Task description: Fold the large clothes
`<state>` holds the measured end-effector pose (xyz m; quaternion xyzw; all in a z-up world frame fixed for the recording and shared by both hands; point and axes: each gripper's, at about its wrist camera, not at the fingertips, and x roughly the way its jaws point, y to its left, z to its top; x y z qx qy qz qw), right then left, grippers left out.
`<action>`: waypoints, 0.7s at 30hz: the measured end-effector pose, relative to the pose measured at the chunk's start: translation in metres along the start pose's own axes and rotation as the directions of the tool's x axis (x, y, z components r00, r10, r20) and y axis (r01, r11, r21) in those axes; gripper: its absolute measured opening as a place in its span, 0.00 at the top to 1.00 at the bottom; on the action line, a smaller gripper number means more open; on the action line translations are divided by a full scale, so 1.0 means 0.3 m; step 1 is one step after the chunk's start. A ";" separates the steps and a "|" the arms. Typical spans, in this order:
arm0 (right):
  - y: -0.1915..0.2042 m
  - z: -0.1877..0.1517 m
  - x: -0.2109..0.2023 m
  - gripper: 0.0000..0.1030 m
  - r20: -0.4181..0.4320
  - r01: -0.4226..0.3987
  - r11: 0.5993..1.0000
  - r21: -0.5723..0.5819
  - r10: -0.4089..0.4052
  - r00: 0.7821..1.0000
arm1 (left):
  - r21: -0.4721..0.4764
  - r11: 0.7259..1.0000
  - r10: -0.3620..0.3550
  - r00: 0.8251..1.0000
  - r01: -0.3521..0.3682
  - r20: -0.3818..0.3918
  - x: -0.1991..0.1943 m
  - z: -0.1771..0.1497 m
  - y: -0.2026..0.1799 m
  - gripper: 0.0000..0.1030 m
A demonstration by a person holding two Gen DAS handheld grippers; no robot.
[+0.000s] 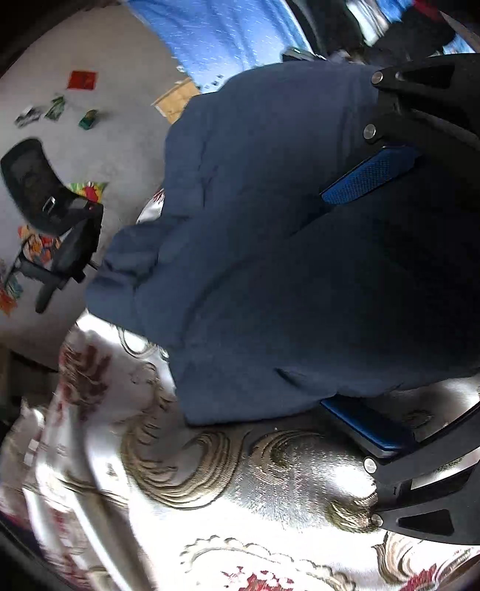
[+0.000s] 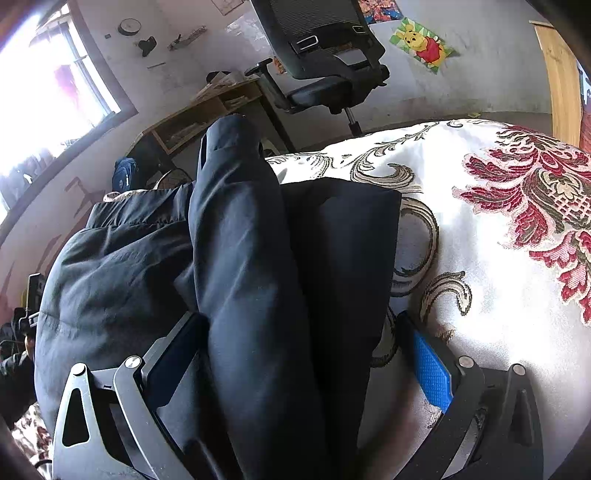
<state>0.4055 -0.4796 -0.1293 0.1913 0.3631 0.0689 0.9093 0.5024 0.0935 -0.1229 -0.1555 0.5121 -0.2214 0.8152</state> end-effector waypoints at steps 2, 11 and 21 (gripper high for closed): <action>0.000 0.003 -0.005 0.01 0.000 0.002 1.000 -0.001 -0.002 1.000 | -0.016 1.000 -0.016 1.000 0.016 -0.016 0.011 0.003 0.014 0.00; 0.014 0.025 -0.004 0.01 -0.045 0.030 1.000 0.004 -0.030 0.999 | -0.038 0.998 0.038 0.998 -0.040 -0.041 0.035 0.009 -0.035 0.05; 0.052 0.016 -0.026 0.51 -0.136 -0.034 0.994 0.106 0.049 0.990 | -0.068 0.987 0.148 0.989 -0.149 -0.011 -0.035 -0.011 -0.156 0.60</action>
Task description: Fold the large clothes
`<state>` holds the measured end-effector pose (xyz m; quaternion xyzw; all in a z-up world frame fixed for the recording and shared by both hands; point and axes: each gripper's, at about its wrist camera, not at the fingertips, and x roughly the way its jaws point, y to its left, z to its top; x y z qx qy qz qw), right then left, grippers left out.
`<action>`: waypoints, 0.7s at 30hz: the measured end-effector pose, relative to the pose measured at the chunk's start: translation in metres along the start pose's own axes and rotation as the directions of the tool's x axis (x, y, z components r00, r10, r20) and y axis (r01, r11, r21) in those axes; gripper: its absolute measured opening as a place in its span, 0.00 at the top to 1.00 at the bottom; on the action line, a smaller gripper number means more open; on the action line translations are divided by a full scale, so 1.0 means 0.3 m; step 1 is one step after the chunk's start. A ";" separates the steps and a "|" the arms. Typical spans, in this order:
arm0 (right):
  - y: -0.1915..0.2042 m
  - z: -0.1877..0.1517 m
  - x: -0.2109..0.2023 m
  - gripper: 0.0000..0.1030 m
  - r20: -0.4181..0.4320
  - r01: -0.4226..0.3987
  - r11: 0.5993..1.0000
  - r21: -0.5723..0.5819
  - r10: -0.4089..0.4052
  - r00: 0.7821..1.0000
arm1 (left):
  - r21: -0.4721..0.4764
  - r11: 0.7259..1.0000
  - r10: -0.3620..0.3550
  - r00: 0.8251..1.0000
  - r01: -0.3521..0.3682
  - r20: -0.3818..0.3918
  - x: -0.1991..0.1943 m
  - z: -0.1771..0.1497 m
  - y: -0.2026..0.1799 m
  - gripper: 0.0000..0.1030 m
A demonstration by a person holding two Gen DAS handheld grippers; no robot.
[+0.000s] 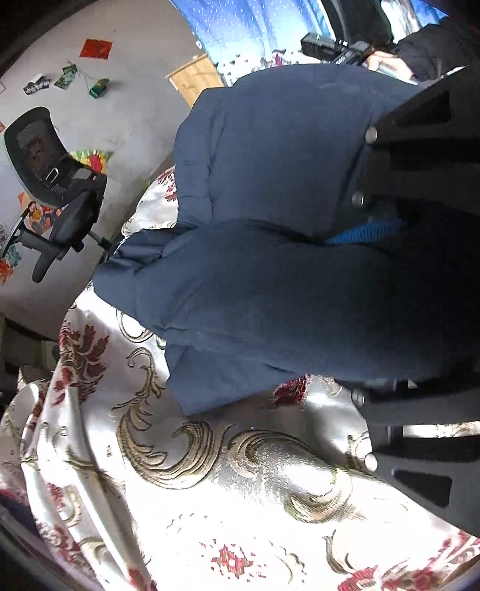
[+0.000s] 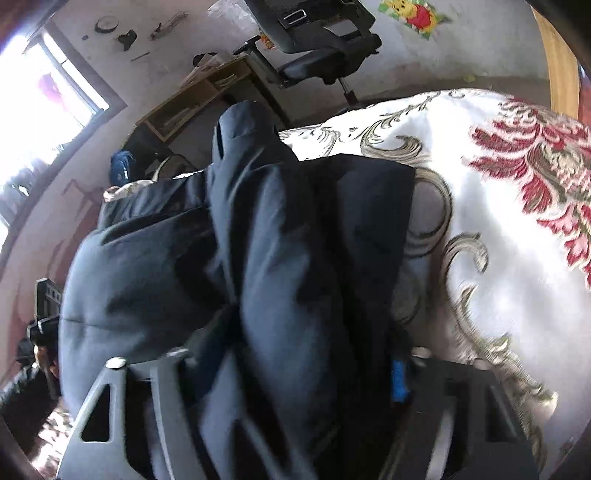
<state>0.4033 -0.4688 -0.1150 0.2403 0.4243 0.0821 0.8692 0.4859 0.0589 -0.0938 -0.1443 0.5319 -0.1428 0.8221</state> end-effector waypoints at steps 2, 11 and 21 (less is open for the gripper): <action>0.010 -0.010 -0.010 0.61 -0.004 -0.001 1.000 -0.005 0.001 1.000 | 0.012 0.999 0.045 0.999 -0.045 0.012 -0.021 -0.002 -0.032 0.67; 0.093 0.008 -0.216 0.87 0.094 -0.040 0.996 -0.074 0.047 0.994 | 0.047 0.990 0.129 0.986 -0.134 0.102 -0.146 0.045 -0.215 0.82; 0.034 0.159 -0.593 0.88 0.313 0.047 0.994 -0.104 -0.012 0.950 | 0.157 0.988 -0.021 0.987 -0.005 0.159 -0.096 0.134 -0.587 0.84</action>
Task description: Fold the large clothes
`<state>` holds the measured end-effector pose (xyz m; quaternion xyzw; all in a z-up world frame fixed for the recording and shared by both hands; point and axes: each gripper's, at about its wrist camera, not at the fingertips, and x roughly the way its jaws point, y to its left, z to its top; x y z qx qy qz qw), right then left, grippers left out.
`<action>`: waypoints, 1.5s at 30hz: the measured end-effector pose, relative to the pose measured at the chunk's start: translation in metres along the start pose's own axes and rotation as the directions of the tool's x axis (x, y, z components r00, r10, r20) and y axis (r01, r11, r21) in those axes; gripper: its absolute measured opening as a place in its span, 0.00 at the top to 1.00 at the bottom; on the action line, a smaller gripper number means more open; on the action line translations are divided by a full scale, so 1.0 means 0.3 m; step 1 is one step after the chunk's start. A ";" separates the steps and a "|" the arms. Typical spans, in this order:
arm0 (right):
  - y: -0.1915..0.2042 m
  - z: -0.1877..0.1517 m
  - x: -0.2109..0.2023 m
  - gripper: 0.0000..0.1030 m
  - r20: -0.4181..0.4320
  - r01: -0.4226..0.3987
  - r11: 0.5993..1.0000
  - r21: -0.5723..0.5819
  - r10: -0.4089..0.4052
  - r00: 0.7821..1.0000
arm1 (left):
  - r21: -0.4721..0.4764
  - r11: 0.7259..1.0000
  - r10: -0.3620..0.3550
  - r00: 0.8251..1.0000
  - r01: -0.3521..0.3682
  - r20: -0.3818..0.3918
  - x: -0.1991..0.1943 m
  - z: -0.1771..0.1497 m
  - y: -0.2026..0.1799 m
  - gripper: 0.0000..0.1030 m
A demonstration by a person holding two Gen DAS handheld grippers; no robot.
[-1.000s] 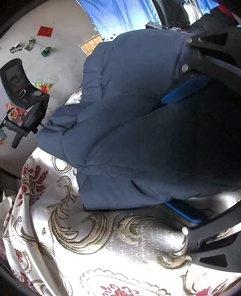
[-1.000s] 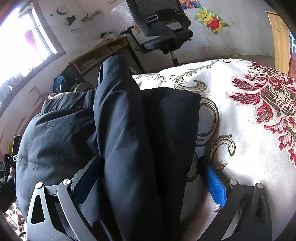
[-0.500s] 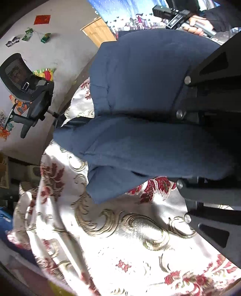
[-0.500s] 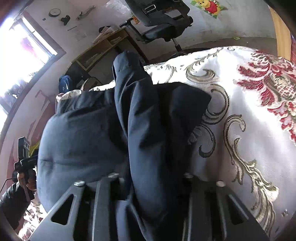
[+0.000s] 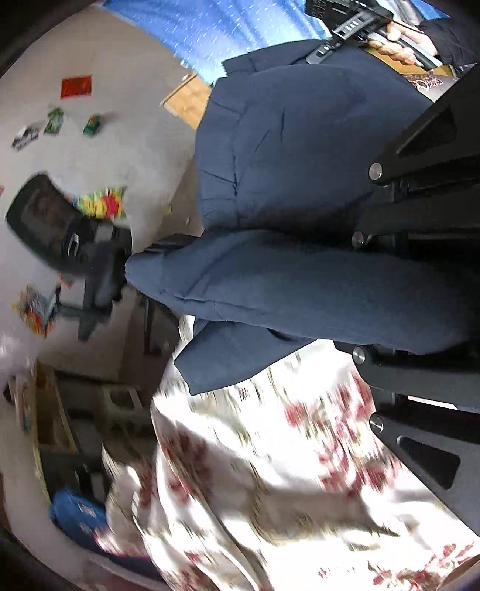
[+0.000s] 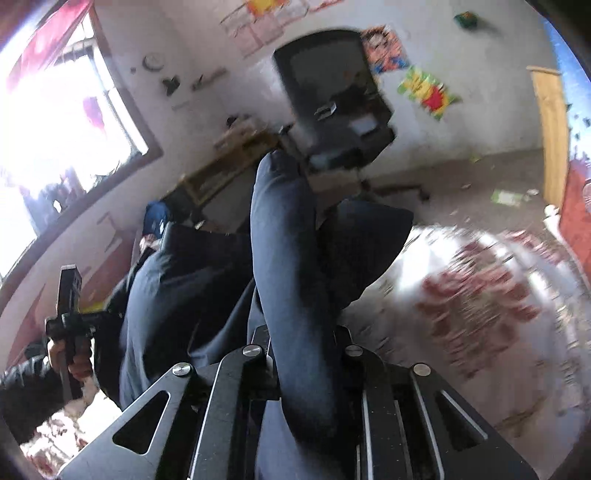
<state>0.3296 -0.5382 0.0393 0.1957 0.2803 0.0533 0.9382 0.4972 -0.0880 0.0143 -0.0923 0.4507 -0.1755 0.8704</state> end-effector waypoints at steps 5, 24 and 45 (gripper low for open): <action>-0.162 0.022 -0.068 0.88 0.031 0.113 0.992 0.059 -0.115 0.993 | 0.019 0.998 -0.059 0.998 0.059 -0.024 0.143 0.005 -0.141 0.84; -0.345 -0.092 -0.091 0.28 -0.003 0.301 0.949 0.089 -0.302 0.953 | -0.007 0.986 0.167 0.985 -0.167 -0.054 0.292 -0.023 -0.211 0.52; -0.111 -0.043 -0.293 0.08 0.177 0.350 0.937 0.001 -0.345 0.922 | 0.073 0.987 0.119 0.960 -0.142 0.253 -0.033 -0.119 -0.381 0.03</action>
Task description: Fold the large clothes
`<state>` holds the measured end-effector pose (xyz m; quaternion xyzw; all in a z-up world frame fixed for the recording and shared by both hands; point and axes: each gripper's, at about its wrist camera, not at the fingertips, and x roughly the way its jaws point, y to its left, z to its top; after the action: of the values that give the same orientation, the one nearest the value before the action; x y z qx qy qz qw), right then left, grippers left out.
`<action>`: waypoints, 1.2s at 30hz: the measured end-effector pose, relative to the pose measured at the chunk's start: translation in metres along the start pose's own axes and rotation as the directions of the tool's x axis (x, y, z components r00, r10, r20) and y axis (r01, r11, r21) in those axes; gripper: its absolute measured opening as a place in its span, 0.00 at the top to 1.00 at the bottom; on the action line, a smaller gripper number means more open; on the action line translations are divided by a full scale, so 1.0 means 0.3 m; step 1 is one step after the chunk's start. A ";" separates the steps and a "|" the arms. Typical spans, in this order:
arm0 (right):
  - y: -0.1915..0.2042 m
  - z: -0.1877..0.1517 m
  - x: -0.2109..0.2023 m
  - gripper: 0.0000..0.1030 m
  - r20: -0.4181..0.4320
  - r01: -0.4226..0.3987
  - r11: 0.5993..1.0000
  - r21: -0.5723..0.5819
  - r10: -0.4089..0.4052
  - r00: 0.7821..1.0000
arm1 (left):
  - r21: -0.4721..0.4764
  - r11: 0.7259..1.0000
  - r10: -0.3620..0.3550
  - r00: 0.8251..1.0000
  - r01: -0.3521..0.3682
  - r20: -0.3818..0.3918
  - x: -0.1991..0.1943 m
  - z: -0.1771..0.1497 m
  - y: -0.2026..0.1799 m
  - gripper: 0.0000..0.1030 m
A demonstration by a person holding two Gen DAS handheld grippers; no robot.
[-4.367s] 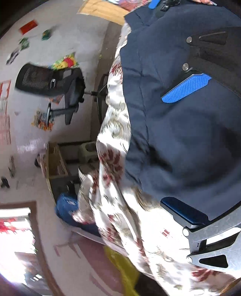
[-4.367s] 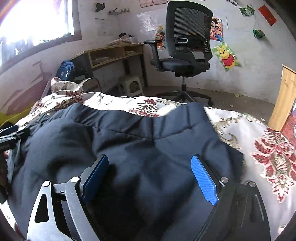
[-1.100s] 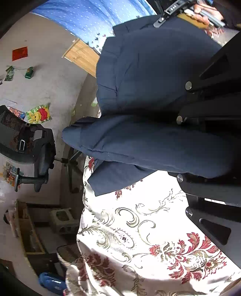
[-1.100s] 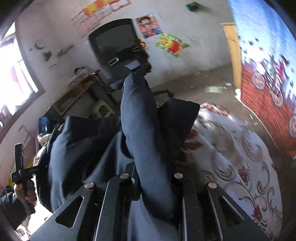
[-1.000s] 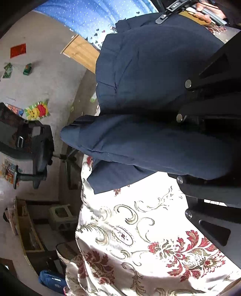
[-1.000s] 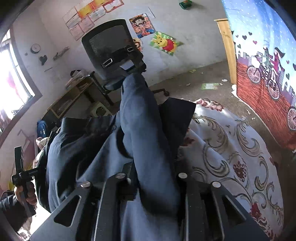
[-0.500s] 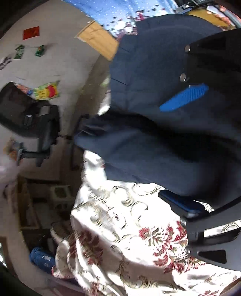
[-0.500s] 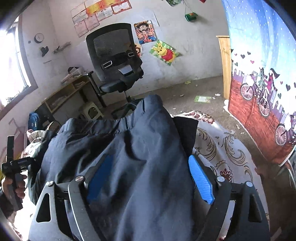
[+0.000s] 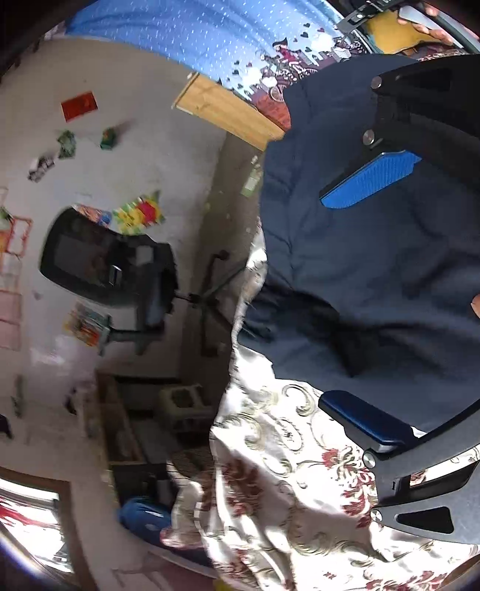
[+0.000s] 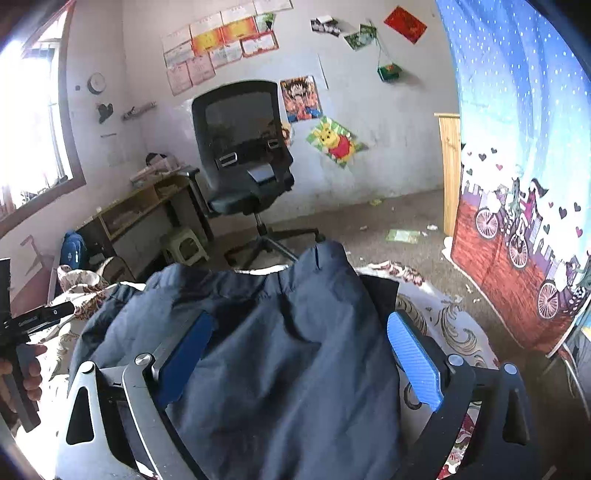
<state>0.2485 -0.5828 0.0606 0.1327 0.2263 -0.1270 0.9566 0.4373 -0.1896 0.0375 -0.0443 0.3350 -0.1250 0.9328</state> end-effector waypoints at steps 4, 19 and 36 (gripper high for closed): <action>0.040 0.011 -0.059 0.07 0.043 0.000 1.000 -0.023 0.001 0.999 | 0.036 0.999 -0.020 0.998 0.018 0.052 -0.062 0.005 -0.043 0.01; 0.156 0.012 -0.282 0.06 0.154 0.009 0.995 -0.098 0.007 0.988 | 0.103 0.995 -0.028 0.974 0.005 0.224 -0.289 -0.015 -0.080 0.00; 0.301 -0.031 -0.545 0.05 0.214 0.003 0.992 -0.128 0.024 0.977 | 0.134 0.991 -0.012 0.948 -0.032 0.318 -0.565 -0.125 -0.032 0.00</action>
<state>0.1306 -0.4658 0.1466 0.0581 0.1286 -0.1209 0.9826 0.2852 -0.1542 0.1142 0.0021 0.1711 -0.1342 0.9761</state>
